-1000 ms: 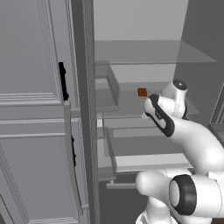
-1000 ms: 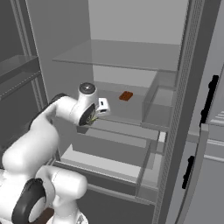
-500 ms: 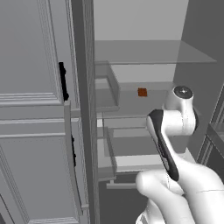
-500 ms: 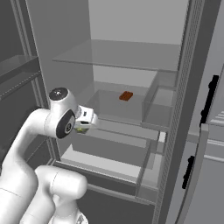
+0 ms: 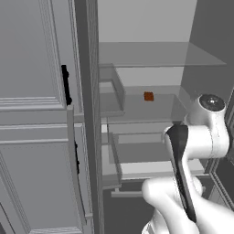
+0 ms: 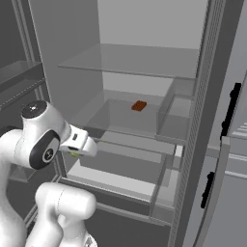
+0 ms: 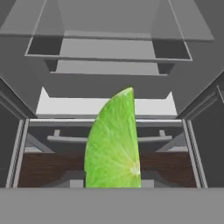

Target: Grab a lemon wedge from the fridge and one ice cube from the ice bowl, and put them in the glass of lemonade.

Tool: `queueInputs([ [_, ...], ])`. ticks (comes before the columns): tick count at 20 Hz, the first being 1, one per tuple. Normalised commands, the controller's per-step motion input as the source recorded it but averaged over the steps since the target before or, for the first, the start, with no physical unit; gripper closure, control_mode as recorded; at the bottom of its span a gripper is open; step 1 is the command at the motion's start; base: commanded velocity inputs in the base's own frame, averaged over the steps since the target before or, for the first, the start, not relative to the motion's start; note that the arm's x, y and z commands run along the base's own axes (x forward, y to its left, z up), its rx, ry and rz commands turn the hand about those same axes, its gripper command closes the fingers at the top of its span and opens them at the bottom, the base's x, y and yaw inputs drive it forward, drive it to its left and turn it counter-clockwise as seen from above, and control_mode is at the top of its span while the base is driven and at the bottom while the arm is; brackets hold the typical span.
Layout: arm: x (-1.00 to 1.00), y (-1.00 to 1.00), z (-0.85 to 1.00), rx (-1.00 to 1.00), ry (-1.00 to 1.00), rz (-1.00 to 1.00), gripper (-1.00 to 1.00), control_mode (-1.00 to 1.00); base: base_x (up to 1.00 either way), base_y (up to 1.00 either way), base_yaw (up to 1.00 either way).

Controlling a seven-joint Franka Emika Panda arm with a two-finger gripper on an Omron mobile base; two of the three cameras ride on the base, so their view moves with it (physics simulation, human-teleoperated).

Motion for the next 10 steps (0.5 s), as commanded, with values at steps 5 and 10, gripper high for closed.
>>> queueInputs([
  [5, -0.98, -0.04, 0.32, 0.01, -0.08, -0.02, 1.0, -1.0, 0.0, 0.0, 0.0],
  [10, -0.36, -0.06, 0.28, 0.02, -0.07, 0.0, 1.0, -1.0, 0.0, 0.0, 0.0],
])
